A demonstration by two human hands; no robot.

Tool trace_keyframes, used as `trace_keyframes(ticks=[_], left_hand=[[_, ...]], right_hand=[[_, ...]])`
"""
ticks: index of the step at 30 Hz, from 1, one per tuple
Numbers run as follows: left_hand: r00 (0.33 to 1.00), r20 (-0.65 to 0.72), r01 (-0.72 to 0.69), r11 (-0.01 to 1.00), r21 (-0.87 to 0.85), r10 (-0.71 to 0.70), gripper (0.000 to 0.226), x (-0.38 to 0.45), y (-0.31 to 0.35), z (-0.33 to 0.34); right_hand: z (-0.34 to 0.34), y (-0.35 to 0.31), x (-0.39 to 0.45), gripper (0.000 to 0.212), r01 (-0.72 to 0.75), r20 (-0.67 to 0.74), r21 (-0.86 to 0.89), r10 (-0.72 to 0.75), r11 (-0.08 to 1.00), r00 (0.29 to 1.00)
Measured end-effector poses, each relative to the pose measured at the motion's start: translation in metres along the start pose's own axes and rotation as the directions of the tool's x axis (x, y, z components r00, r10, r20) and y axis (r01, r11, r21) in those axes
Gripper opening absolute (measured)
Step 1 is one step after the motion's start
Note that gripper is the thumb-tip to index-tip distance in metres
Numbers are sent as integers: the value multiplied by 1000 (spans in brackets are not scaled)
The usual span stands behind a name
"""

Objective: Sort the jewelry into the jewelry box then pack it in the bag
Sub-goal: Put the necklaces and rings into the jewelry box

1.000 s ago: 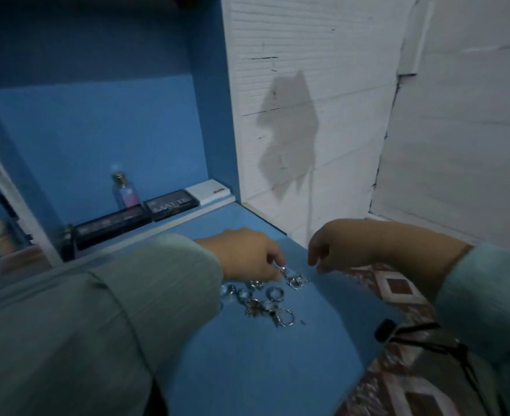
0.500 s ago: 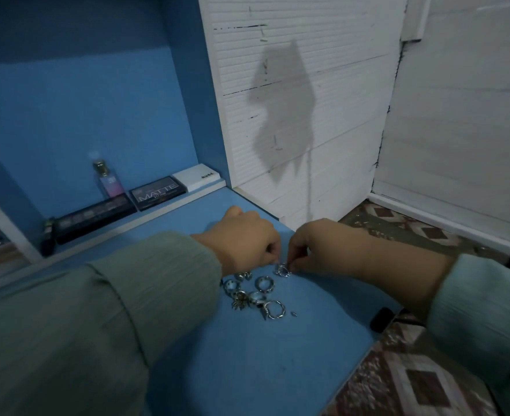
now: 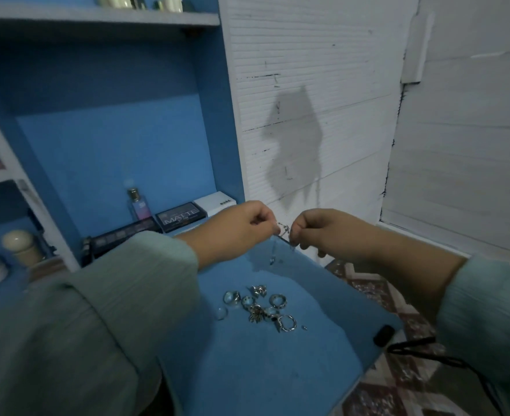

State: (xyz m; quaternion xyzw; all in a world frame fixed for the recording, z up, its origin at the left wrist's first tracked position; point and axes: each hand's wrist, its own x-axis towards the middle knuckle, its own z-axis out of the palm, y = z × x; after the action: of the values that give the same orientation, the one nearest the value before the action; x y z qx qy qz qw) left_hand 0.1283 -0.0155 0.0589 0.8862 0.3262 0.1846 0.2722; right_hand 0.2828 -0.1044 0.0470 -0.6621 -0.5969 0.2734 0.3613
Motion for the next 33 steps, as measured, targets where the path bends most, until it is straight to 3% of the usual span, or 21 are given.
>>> trace_keyframes(ticks=[8,15,23,33], left_hand=[[993,-84,45,917,-396,-85,11,-36,26,-25],[986,-47,80,690,-719,-163,11,-78,52,-38],[962,-171,-94,328,-940,-212,18,-119,57,-57],[871,-378,-323,215,-922,-314,24,-141,62,-76]], right_hand=[[2,-46,-19,13,8,-5,469,-7,883,1000],[16,-76,-35,22,-64,78,751,8,657,997],[24,-97,-51,15,-89,62,858,69,505,996],[39,-103,-68,21,-45,94,799,-51,599,994]])
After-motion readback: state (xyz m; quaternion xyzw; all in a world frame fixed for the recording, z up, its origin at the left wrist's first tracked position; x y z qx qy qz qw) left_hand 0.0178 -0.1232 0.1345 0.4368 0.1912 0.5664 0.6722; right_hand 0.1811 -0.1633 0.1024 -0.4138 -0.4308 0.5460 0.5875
